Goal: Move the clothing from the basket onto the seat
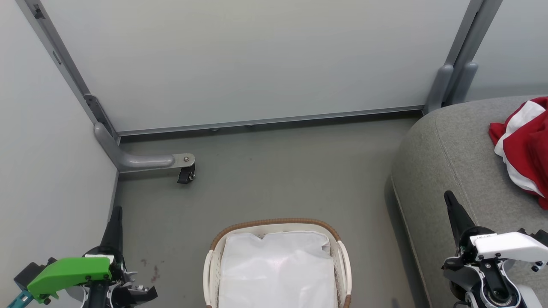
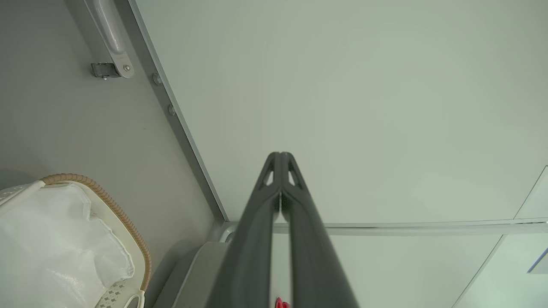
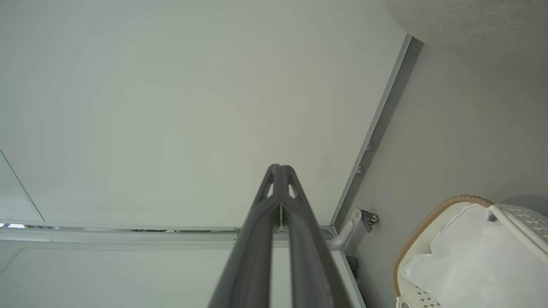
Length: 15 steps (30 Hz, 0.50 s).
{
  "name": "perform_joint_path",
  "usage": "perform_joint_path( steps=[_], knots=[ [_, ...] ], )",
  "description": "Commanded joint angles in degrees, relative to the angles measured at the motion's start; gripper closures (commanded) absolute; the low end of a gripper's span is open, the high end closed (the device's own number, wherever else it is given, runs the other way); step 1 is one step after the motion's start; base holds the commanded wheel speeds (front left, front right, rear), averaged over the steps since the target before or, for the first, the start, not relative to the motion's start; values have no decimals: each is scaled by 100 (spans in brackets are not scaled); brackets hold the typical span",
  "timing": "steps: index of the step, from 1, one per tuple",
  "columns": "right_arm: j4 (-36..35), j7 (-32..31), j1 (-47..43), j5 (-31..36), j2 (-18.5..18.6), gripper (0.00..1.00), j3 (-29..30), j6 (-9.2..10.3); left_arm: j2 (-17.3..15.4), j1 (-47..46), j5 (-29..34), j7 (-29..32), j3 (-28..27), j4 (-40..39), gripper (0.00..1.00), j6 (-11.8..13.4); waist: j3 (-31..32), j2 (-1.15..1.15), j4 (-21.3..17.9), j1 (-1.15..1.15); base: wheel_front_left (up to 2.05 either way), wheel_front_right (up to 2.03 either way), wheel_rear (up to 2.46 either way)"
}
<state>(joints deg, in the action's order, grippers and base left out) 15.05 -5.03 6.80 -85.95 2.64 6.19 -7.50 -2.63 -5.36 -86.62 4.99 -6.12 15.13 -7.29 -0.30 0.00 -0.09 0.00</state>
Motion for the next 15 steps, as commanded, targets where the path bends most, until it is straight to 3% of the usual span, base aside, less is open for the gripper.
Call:
perform_joint_path(
  steps=[1,15],
  knots=[
    [-56,-36,-48,-122,36,100,20,1,-41,-107,-116,39,-27,-45,100,-27,1,0,1,0,0,0,0],
    [-124,-177,-91,-680,40,100,47,2,-43,-117,-610,181,-54,-128,100,-35,12,0,9,0,0,0,0]
  ],
)
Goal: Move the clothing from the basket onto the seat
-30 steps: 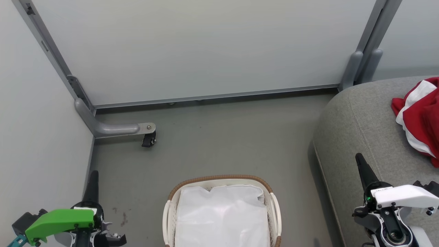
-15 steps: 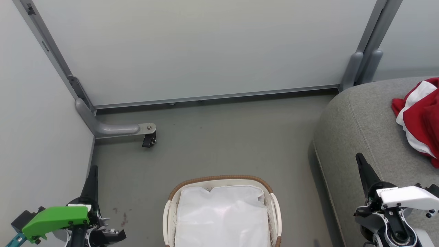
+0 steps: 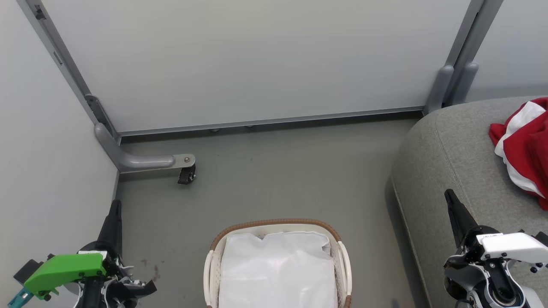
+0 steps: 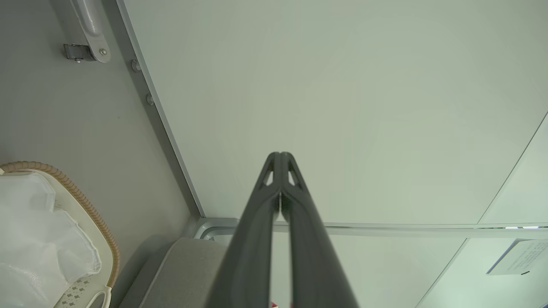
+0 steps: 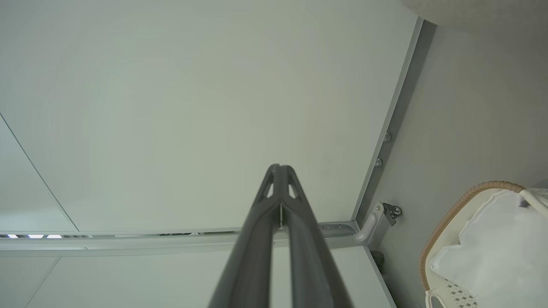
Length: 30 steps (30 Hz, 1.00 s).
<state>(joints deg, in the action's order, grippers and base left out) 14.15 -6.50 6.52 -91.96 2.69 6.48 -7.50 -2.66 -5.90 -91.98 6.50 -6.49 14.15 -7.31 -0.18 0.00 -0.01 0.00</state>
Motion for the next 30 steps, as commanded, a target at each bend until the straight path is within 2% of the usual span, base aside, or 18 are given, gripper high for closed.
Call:
perform_joint_path(
  steps=[1,30],
  knots=[
    [-31,-21,-63,-55,36,100,18,2,-39,-61,-51,27,-17,-22,100,-32,1,0,1,0,0,0,0],
    [-29,-19,-62,-53,35,100,16,2,-39,-60,-52,25,-15,-20,100,-32,0,0,1,0,0,0,0]
  ],
)
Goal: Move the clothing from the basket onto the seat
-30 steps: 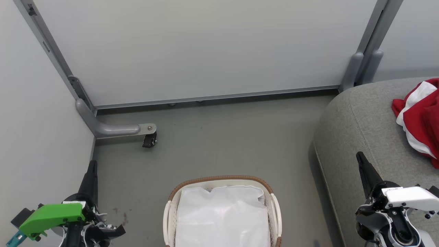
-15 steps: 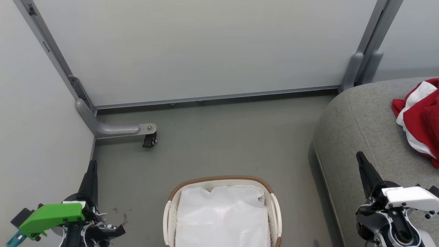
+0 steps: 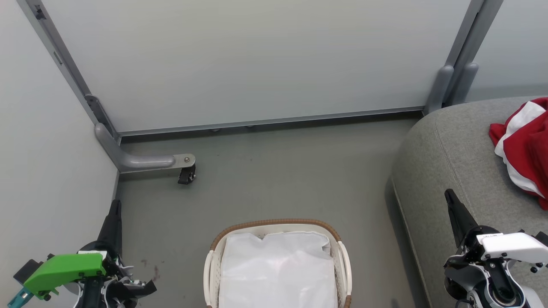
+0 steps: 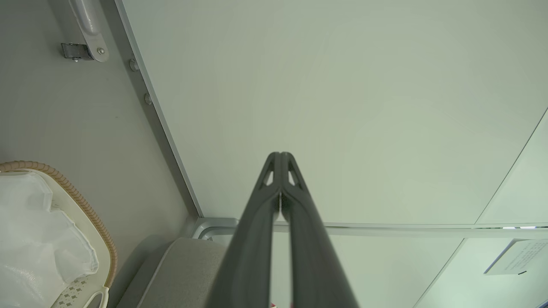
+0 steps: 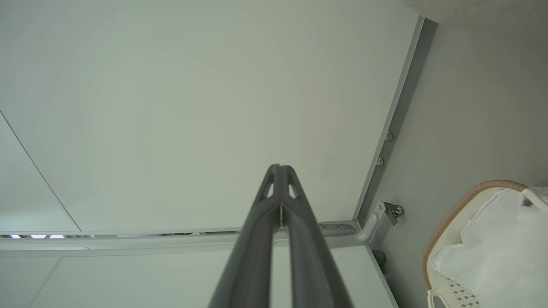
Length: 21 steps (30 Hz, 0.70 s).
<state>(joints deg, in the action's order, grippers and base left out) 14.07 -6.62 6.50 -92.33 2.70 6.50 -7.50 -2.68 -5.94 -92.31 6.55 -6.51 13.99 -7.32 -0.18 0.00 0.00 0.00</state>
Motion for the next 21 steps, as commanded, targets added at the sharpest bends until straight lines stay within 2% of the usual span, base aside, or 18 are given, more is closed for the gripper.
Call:
perform_joint_path(
  steps=[1,21],
  knots=[
    [-21,-7,-61,-17,34,100,13,2,-38,-56,-18,20,-12,-6,100,-31,0,0,0,0,0,0,0],
    [-21,-7,-60,-17,34,100,13,2,-38,-56,-19,19,-12,-4,100,-31,0,0,0,0,0,0,0]
  ],
)
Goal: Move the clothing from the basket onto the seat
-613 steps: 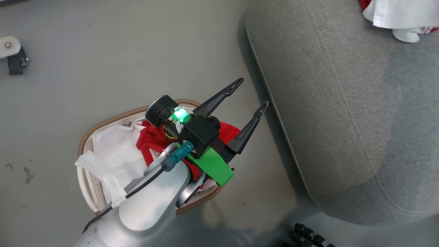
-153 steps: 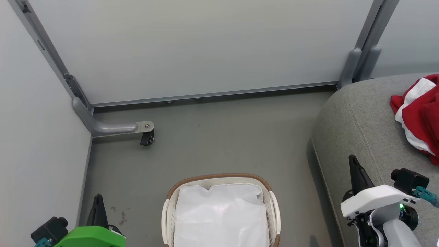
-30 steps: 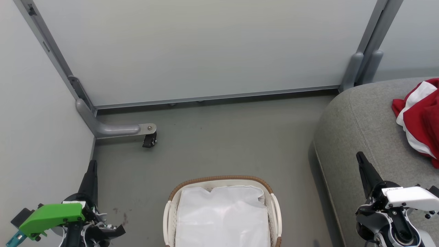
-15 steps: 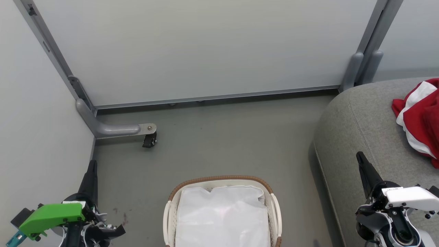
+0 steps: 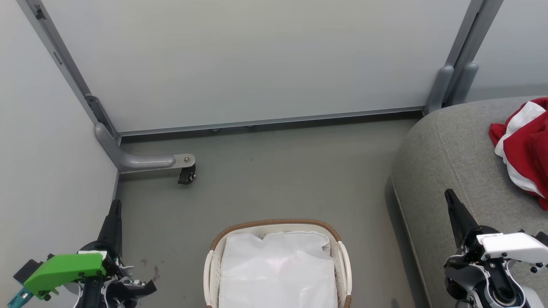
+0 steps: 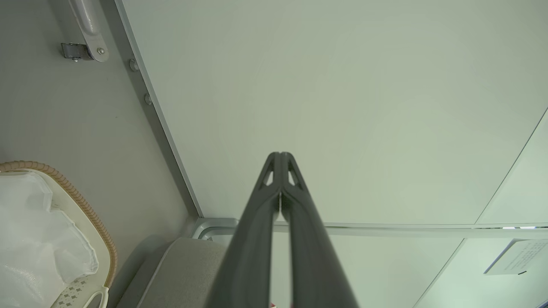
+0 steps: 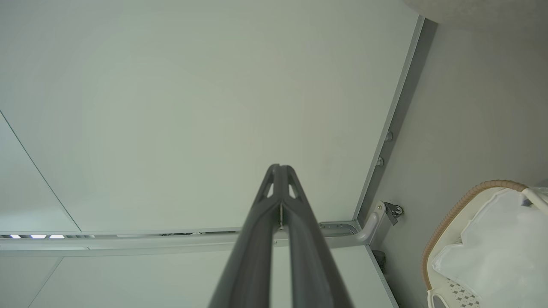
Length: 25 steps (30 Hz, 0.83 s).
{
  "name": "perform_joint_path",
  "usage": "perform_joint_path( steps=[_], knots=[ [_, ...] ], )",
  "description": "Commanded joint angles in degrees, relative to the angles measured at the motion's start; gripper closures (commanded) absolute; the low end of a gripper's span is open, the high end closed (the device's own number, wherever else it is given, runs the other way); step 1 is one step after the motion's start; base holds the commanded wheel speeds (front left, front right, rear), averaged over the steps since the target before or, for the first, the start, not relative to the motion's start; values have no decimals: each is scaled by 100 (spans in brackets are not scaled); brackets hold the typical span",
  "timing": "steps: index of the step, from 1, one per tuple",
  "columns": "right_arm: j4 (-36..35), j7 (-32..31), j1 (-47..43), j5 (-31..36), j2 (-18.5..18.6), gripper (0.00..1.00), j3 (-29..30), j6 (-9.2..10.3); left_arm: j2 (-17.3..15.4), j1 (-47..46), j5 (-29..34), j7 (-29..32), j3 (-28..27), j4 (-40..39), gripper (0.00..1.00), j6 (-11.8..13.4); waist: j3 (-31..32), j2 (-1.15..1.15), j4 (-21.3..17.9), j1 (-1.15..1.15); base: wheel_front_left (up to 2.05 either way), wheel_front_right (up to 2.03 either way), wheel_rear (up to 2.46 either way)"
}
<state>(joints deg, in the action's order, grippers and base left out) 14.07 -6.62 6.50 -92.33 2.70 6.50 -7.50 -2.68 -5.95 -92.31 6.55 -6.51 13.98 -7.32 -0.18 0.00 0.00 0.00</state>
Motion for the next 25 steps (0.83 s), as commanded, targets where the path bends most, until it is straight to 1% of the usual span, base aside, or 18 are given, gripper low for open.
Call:
perform_joint_path(
  steps=[1,25],
  knots=[
    [-20,-7,-60,-17,34,100,13,2,-38,-55,-19,19,-12,-3,100,-31,0,0,0,0,0,0,0],
    [-20,-7,-60,-18,34,100,12,2,-38,-55,-19,18,-11,-5,100,-31,0,0,0,0,0,0,0]
  ],
)
